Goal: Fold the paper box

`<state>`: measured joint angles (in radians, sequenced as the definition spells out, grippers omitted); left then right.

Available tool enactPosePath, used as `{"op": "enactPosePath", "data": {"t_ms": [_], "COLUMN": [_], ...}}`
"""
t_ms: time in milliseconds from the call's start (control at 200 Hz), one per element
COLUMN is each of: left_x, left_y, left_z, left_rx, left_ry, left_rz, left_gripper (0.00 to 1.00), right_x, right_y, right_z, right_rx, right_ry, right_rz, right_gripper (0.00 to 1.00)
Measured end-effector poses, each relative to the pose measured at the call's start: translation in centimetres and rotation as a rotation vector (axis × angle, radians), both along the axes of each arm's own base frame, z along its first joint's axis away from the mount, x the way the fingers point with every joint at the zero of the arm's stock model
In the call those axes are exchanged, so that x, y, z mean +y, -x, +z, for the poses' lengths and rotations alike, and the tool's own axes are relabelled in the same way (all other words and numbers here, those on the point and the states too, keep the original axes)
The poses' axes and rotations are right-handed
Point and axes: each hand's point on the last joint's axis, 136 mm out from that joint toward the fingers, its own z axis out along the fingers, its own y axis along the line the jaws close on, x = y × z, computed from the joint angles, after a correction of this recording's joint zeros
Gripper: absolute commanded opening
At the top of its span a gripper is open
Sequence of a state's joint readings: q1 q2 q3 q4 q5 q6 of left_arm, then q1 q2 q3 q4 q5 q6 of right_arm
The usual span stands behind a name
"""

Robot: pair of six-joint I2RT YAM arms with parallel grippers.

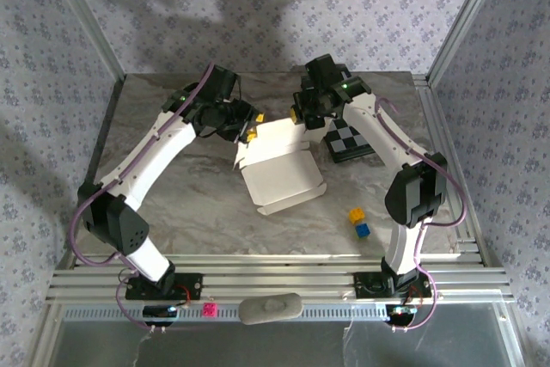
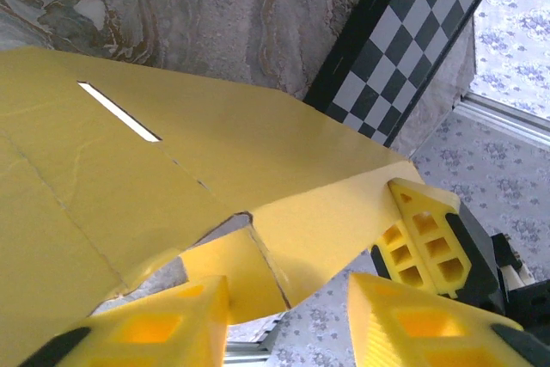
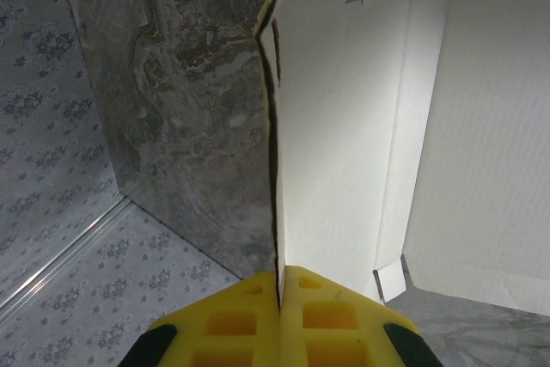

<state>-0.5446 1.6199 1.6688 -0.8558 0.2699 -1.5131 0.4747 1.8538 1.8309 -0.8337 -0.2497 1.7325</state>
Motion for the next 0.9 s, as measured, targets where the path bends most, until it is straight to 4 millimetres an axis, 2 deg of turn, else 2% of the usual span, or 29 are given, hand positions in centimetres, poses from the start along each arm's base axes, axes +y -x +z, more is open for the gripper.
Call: {"op": "enactPosePath", "data": {"t_ms": [235, 380, 580, 785, 815, 900], "left_x": [0.1, 0.1, 0.5, 1.4, 1.5, 1.9], "left_y": [-0.1, -0.2, -0.5, -0.9, -1.0, -1.4], "left_z": [-0.2, -0.7, -0.8, -1.8, -2.0, -1.9], "left_rx": [0.001, 0.007, 0.010, 0.022, 0.023, 0.000], "left_ry": [-0.003, -0.002, -0.001, -0.005, -0.004, 0.016], "left_rz": [0.007, 0.013, 0.031, 0.055, 0.057, 0.065], "left_gripper": [0.25, 0.11, 0.00, 0.00, 0.08, 0.43], "right_x": [0.1, 0.1, 0.2, 0.6, 0.6, 0.8], "right_y": [0.0, 0.2, 0.2, 0.5, 0.5, 0.7], "right_z": [-0.1, -0.6, -0.7, -0.5, -0.5, -0.5], "right_rx": [-0.005, 0.003, -0.005, -0.029, -0.032, -0.047], "right_ry": [-0.006, -0.003, -0.007, -0.020, -0.021, -0.027], "right_rz": [-0.001, -0.001, 0.001, 0.011, 0.013, 0.019], "right_gripper": [0.00, 0.00, 0.00, 0.00, 0.00, 0.00]}}
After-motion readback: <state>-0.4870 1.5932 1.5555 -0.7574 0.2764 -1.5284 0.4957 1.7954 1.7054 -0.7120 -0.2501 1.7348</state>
